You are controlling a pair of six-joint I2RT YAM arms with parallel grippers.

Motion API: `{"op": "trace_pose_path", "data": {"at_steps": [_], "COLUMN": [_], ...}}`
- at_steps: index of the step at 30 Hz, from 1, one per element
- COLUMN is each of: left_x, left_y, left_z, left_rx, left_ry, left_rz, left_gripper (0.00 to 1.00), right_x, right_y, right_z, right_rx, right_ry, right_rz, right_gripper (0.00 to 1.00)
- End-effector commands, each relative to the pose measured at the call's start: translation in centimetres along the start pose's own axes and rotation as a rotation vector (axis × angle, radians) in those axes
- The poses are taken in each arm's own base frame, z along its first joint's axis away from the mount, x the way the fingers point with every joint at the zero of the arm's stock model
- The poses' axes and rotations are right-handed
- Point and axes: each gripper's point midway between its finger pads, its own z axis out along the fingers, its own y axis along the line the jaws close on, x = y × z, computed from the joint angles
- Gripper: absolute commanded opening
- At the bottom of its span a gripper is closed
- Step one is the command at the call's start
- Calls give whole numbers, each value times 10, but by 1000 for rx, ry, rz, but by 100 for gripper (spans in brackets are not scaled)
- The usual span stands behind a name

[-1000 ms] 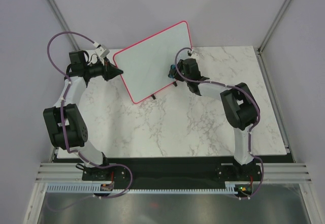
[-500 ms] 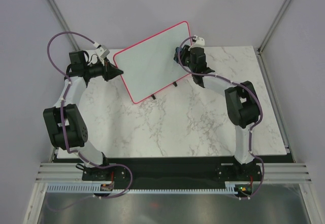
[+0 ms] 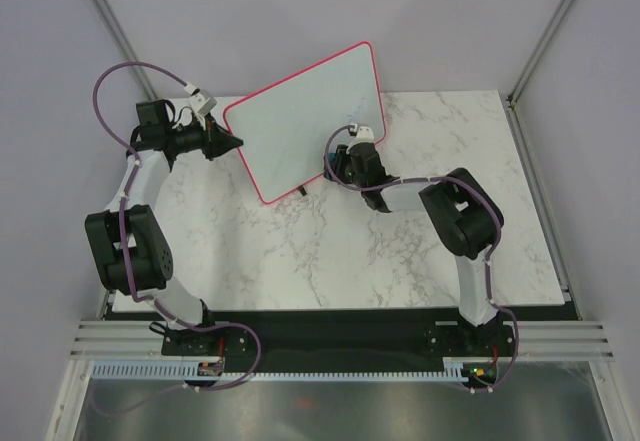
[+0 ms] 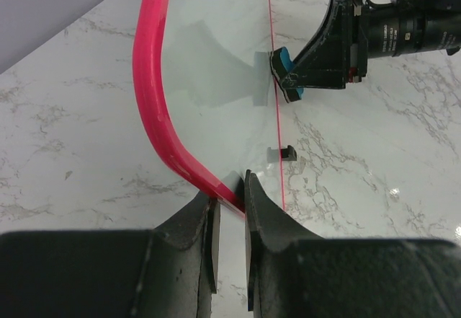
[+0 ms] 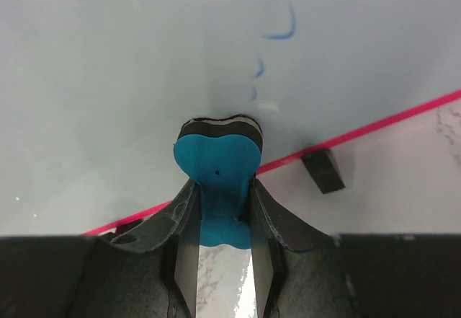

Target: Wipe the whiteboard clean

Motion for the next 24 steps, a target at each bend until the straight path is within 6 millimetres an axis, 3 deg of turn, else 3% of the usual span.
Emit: {"op": "trace_pose_path", "data": {"at_steps": [1,4,6,12,15,20,24], "left_x": [-7,-6,-4,-3,-5,-8,-10], "left_y": [17,16,15,13,13,12,12], "left_z": [-3,-3,-3,-4,-4,-5,-4], "left_rx": [-56,-54,-53,-48,-44,-43,-41], "left_ry": [22,26,32,35,29,24,20], "left_rz": [196,197,208,209,207,209,207], "left_gripper": [2,2,2,2,2,2,2], "right_x": [-65,-77,-85,-133,-145,-124,-81], "right_y": [-23,-54,-61,-52,-48,-34,-15], "right_z": [-5,-2,-1,-1,4,18,24], "right_rx": [88,103,93,77,63,4,-21], "right_ry": [-158,-167,-178,-265,-278,-230,-144], "right_rz": [72,174,189,129,127,169,168], "right_gripper": [0,0,0,0,0,0,0]}}
